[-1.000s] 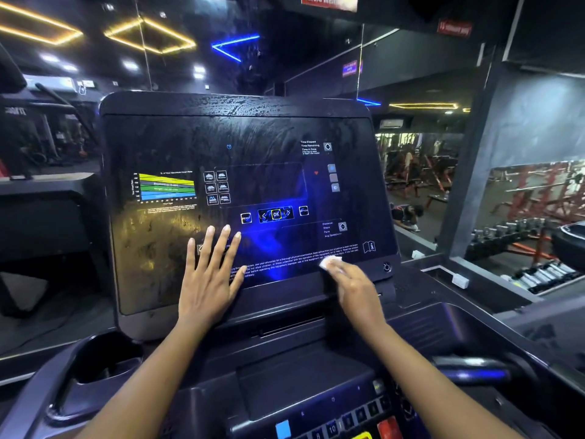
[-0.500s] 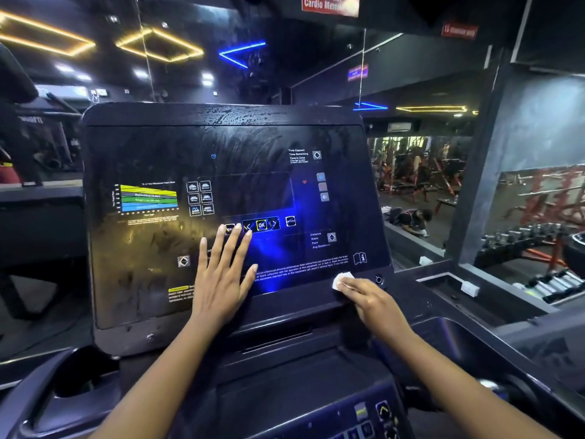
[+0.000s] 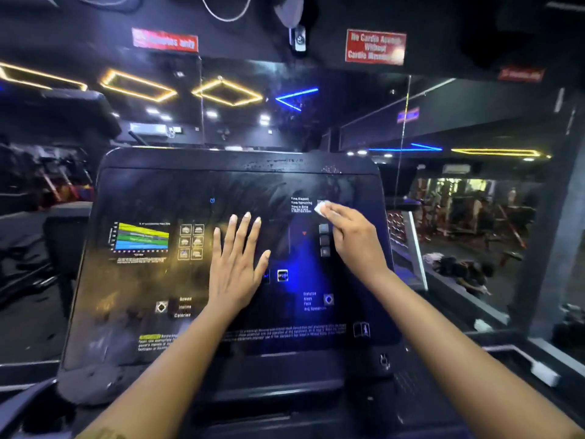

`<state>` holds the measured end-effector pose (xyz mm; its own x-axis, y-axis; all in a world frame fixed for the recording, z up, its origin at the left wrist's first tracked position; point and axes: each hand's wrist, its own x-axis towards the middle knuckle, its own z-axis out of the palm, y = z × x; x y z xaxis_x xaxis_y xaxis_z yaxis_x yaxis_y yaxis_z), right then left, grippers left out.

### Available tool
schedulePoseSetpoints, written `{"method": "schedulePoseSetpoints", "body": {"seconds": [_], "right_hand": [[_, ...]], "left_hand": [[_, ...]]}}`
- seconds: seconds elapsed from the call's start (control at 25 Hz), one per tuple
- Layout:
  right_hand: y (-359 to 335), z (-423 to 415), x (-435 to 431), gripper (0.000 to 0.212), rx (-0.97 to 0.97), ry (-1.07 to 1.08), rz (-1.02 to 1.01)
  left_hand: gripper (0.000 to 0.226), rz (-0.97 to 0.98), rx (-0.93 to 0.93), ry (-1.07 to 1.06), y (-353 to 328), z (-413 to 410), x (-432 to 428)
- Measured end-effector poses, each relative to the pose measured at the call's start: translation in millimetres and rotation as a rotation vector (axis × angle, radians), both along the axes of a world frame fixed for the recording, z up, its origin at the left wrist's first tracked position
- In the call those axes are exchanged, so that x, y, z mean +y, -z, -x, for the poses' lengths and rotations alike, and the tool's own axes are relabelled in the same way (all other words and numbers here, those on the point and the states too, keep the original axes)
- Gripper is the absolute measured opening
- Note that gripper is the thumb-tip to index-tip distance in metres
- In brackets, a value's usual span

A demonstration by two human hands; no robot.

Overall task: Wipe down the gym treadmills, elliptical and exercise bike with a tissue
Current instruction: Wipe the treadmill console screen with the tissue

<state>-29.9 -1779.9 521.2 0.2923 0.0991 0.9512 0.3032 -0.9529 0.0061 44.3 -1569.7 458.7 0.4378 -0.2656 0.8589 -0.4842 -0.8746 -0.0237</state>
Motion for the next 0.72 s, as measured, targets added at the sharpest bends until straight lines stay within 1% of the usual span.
{"method": "schedulePoseSetpoints", "body": {"seconds": [0.08,0.2,0.32,0.4,0.52,0.6,0.72], "right_hand": [[-31,-22,7,0.044,-0.045,-0.020,0.052],[-62,-56,35,0.042,-0.080,-0.073,0.281],[-74,-91,57,0.042,-0.067,-0.072,0.515],[-74,-107,55,0.046,-0.020,-0.047,0.570],[-73,-109,31,0.049,0.029,-0.045,0.511],[-72,-101,6,0.048,-0.003,-0.018,0.409],[-70,-87,-41,0.049,-0.034,0.077,0.235]], "left_hand": [[0.063,-0.006,0.006,-0.039,1,-4,-4],[0.066,-0.012,0.002,-0.068,5,-8,-4],[0.065,-0.007,-0.024,-0.079,5,-9,-4],[0.063,0.000,-0.036,-0.077,6,-8,-5],[0.062,0.002,-0.051,-0.072,6,-7,-4],[0.062,0.003,-0.055,-0.074,6,-6,-4],[0.062,0.005,-0.048,-0.075,6,-5,-5]]}}
